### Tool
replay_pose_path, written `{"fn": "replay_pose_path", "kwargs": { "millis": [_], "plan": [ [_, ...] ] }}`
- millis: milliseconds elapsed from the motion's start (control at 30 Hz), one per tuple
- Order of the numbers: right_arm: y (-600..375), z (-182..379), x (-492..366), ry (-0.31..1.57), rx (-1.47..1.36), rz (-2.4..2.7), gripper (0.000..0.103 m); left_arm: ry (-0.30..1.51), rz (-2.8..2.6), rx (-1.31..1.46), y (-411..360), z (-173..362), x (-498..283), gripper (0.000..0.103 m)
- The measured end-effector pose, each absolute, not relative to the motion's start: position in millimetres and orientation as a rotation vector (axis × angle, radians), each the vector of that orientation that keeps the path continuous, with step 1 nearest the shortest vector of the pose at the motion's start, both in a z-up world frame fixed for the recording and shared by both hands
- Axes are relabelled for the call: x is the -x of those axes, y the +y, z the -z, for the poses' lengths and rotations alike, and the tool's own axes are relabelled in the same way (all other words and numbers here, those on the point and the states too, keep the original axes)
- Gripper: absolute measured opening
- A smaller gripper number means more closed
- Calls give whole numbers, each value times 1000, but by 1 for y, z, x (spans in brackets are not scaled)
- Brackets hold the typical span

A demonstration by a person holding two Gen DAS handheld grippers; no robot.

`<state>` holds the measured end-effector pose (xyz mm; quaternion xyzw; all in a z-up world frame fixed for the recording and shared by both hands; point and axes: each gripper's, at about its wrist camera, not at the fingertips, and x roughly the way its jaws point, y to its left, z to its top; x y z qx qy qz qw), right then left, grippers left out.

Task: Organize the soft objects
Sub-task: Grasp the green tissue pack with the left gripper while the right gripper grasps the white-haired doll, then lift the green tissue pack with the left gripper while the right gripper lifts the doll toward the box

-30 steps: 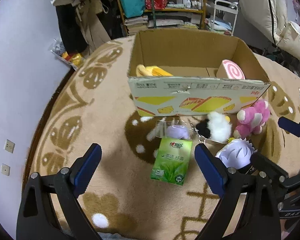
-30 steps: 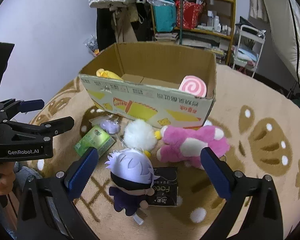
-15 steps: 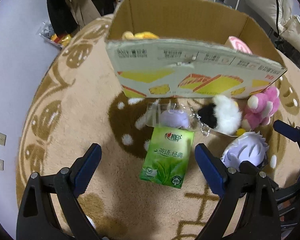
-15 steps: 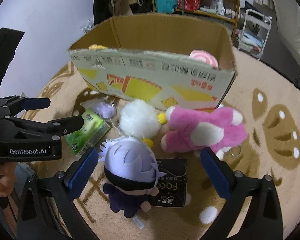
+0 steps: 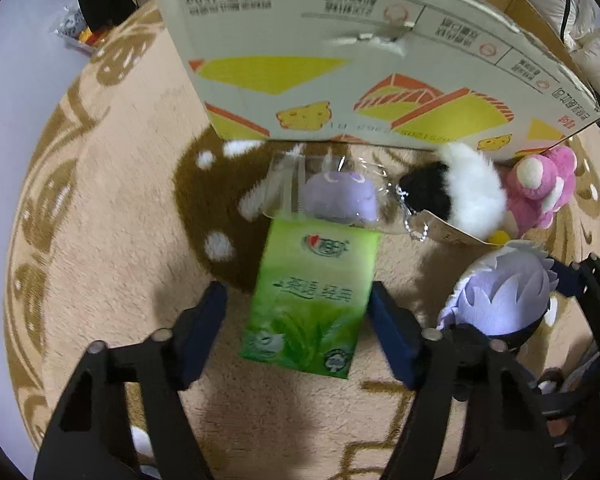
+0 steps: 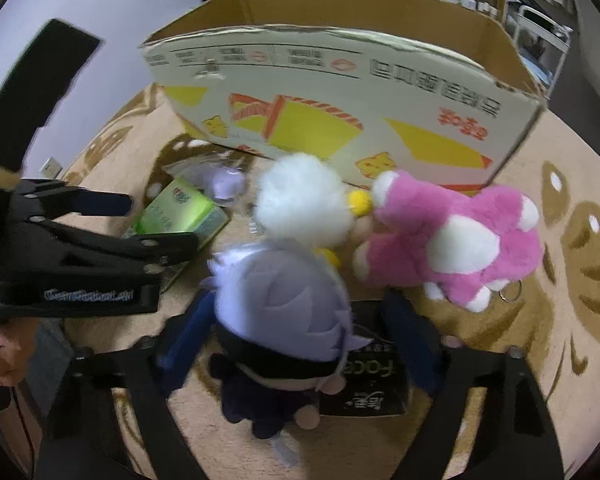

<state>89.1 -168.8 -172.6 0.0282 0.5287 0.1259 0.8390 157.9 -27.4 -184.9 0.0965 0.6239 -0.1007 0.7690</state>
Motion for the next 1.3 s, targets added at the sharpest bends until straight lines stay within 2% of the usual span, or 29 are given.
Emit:
{"fn": "replay_pose_path", "kwargs": {
  "millis": [33, 100, 400, 800, 1100, 1300],
  "plan": [
    [-167, 172, -88, 1119, -53, -278, 74, 1358, 218, -207, -28, 186, -158, 56],
    [-162, 172, -86, 1117, -40, -302, 63, 1358, 216, -203, -28, 188, -159, 55],
    [-169, 164, -83, 1104, -80, -296, 62, 1332, 205, -179, -25, 179, -146, 54],
    [-190, 127, -73, 968, -150, -246, 62, 1203, 159, -185, -20, 140, -117, 54],
    [-212, 95, -60, 833, -157, -191, 62, 990, 109, -145, -19, 89, -88, 54],
    [-220, 68, -49, 671, -155, -165, 62, 828, 98, -150, -17, 57, -85, 54]
  ]
}}
